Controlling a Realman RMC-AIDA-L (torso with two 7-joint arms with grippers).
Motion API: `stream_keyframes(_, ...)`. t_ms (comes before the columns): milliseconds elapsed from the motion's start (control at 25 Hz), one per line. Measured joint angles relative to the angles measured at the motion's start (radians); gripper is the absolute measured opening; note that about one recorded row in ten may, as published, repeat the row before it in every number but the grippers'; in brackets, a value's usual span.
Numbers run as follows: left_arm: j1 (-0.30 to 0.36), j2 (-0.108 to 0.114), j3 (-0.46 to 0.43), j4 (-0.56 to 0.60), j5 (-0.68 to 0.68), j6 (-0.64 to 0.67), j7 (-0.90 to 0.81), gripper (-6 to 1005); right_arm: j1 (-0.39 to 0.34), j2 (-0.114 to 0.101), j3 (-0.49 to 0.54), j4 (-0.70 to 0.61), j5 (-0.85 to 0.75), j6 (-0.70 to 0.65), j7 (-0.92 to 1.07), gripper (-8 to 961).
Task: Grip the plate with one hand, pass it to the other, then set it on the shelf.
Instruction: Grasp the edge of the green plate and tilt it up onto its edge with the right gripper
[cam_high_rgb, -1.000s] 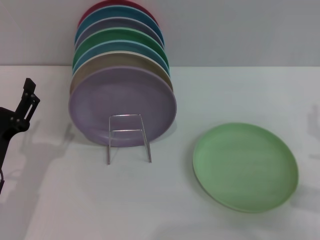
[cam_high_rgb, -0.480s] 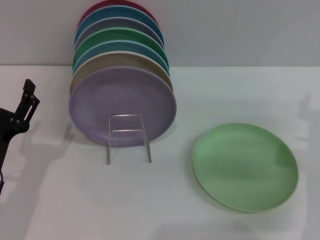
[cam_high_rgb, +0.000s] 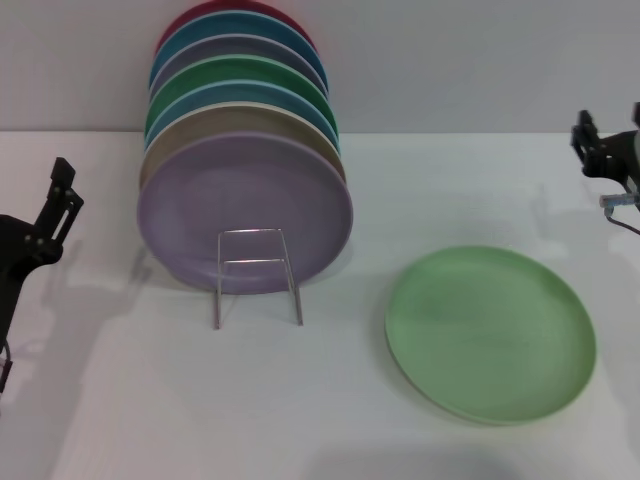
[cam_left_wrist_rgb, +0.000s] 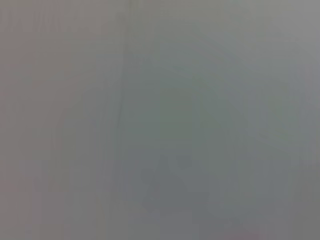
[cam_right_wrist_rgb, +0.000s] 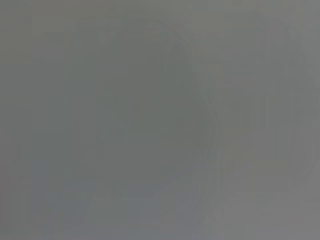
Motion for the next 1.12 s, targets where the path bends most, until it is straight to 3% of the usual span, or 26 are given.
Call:
stream_keyframes(240, -0.005, -0.001, 0.023, 0.000, 0.000, -0.001, 0.000, 850, -0.018, 0.000, 0.104, -0.004, 0.014, 0.197, 0.008, 593)
stream_keyframes(400, -0.009, -0.002, 0.036, 0.000, 0.000, -0.001, -0.001, 849, 0.080, 0.000, 0.227, -0.136, 0.014, 0.384, 0.016, 592)
stream_keyframes(720, -0.019, -0.002, 0.038, -0.029, -0.007, -0.021, -0.001, 848, 0.159, 0.008, 0.275, -0.170, 0.035, 0.468, -0.143, 588)
stream_keyframes(880, -0.024, -0.001, 0.031, -0.054, -0.009, -0.042, 0.008, 847, 0.171, 0.010, 0.250, -0.142, 0.087, 0.396, -0.225, 587)
stream_keyframes(960, -0.027, -0.001, 0.022, -0.056, -0.009, -0.043, 0.010, 846, 0.162, 0.009, 0.139, -0.092, 0.008, 0.208, -0.229, 587)
stream_keyframes(1000, -0.027, -0.001, 0.022, -0.056, -0.009, -0.043, 0.010, 846, 0.162, 0.009, 0.139, -0.092, 0.008, 0.208, -0.229, 587)
stream_keyframes(1120, -0.027, -0.001, 0.011, -0.056, -0.010, -0.044, 0.009, 845, 0.153, 0.008, 0.006, -0.071, -0.141, -0.041, -0.204, 586)
